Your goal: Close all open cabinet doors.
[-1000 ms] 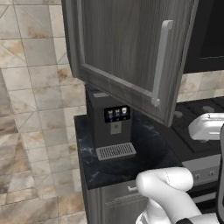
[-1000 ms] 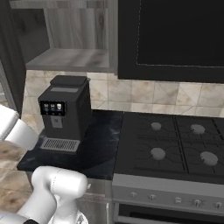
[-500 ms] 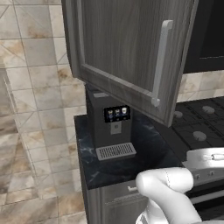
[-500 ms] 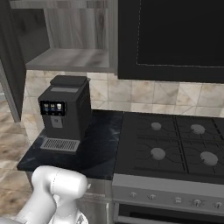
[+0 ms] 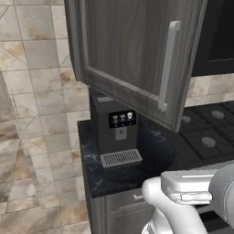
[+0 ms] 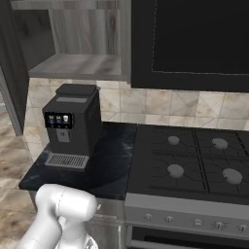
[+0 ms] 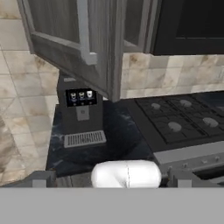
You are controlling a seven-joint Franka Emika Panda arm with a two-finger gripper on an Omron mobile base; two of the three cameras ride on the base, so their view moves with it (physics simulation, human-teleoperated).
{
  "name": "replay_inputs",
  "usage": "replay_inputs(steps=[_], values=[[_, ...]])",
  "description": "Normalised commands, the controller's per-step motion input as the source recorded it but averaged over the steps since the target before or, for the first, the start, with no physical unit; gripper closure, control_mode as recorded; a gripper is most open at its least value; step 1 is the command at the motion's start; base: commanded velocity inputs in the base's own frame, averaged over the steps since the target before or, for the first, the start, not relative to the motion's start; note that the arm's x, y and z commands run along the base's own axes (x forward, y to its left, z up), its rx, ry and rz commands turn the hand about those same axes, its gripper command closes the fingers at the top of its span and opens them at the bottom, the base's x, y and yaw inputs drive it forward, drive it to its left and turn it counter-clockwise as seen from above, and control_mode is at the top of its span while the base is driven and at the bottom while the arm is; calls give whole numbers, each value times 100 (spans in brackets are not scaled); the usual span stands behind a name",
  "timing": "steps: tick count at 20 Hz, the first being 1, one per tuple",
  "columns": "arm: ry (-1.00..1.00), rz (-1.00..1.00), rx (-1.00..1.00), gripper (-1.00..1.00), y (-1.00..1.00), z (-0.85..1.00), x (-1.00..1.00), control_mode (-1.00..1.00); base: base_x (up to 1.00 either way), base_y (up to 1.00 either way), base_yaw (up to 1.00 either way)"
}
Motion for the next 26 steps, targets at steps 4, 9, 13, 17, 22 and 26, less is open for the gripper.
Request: replay_inputs(steps=[4, 9, 13, 17, 22, 26], values=[[-31, 0, -2, -100, 46, 10, 23, -100, 0, 0, 0], [-29, -2, 0, -100, 21, 16, 52, -100, 0, 0, 0], [-27, -2, 0, -100, 1, 12, 72, -100, 0, 0, 0], [-17, -3, 0, -100, 0, 0, 82, -100, 0, 0, 0], [-9, -3, 0, -100, 0, -1, 57, -100, 0, 0, 0], [-1, -4, 0, -100, 2, -1, 18, -100, 0, 0, 0]])
